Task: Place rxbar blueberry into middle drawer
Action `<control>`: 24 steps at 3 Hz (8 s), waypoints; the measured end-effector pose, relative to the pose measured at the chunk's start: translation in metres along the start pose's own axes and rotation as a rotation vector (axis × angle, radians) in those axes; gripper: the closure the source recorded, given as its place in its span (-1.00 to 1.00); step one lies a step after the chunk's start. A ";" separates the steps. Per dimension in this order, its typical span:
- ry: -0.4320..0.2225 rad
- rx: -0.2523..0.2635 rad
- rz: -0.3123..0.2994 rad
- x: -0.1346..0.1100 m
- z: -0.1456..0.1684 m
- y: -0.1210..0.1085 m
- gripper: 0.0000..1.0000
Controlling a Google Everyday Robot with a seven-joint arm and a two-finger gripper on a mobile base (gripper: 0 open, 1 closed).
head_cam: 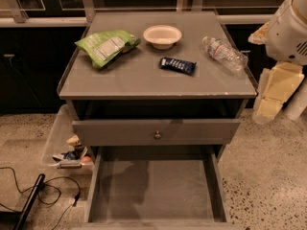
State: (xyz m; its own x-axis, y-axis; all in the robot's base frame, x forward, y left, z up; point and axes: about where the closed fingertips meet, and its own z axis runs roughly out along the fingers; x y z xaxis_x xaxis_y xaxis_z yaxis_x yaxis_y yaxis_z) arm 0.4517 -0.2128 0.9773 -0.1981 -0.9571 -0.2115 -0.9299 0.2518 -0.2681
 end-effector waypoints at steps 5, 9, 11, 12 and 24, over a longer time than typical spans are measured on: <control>-0.222 0.070 -0.048 -0.046 0.060 -0.114 -1.00; -0.602 -0.203 0.068 -0.116 0.157 -0.165 -1.00; -0.533 -0.251 0.121 -0.124 0.188 -0.177 -1.00; -0.480 -0.217 0.130 -0.122 0.197 -0.184 -1.00; -0.366 -0.175 0.109 -0.123 0.226 -0.171 1.00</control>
Offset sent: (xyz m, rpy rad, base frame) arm 0.1251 0.0017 -0.0012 0.1188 -0.1164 0.0709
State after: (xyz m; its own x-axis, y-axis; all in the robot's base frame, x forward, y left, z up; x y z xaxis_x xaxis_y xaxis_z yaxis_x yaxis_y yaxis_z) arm 0.7053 -0.1055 0.8369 -0.2048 -0.8038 -0.5585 -0.9544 0.2905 -0.0682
